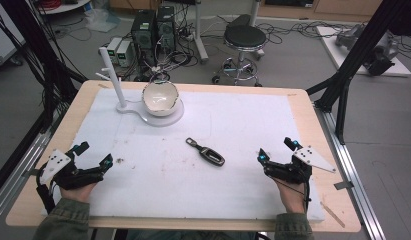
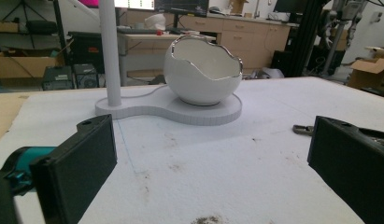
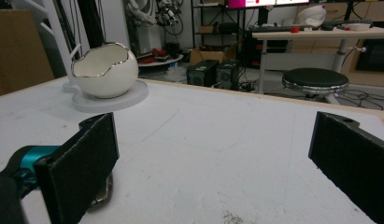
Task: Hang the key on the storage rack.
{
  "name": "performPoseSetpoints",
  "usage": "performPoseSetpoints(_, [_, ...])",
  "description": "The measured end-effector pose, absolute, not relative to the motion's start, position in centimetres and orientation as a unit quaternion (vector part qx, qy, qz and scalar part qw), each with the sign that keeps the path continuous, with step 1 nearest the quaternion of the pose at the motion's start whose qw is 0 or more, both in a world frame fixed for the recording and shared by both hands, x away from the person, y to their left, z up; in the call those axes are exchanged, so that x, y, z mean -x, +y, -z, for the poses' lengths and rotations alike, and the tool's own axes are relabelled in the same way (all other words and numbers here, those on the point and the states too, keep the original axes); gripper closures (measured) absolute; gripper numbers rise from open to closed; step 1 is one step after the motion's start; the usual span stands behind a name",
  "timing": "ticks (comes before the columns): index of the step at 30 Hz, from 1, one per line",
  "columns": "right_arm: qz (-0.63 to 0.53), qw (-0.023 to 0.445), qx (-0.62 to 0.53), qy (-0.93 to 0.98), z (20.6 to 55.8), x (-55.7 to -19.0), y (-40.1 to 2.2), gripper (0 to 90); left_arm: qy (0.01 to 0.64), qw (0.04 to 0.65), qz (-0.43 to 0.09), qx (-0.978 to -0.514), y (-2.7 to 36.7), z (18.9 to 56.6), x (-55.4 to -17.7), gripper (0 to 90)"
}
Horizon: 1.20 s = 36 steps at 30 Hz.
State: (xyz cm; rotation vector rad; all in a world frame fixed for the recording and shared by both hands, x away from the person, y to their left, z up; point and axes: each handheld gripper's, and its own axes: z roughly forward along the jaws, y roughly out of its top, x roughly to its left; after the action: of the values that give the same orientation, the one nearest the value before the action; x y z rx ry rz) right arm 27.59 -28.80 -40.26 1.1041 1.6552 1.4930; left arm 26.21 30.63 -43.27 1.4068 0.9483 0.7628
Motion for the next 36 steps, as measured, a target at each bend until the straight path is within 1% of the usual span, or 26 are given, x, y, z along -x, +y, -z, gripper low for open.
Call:
performPoseSetpoints(6, [-0.568,0.317,-0.425,0.630,40.4,-27.6,-28.9,0.6,0.408,0.598,-0.328,-0.607,30.6,43.3,-26.2,1.8])
performPoseSetpoints(9, [-0.557,0.327,-0.423,0.636,40.5,-27.6,-28.8,0.6,0.407,0.599,-0.327,-0.608,30.6,43.3,-26.2,1.8])
performPoseSetpoints(16, [-0.552,0.321,-0.424,0.642,40.8,-27.7,-28.8,0.6,0.407,0.598,-0.326,-0.609,30.6,43.3,-26.2,1.7])
performPoseSetpoints(28, [-0.539,0.317,-0.416,0.660,40.4,-28.0,-27.6,0.6,0.408,0.594,-0.326,-0.612,30.6,43.3,-26.2,1.8])
performPoseSetpoints(33, [-0.531,0.301,-0.415,0.675,40.2,-28.3,-26.9,0.6,0.407,0.594,-0.327,-0.612,30.6,43.3,-26.2,1.8])
performPoseSetpoints(36, [-0.523,0.299,-0.408,0.686,39.7,-28.6,-26.5,0.6,0.407,0.594,-0.327,-0.612,30.6,43.3,-26.2,1.8])
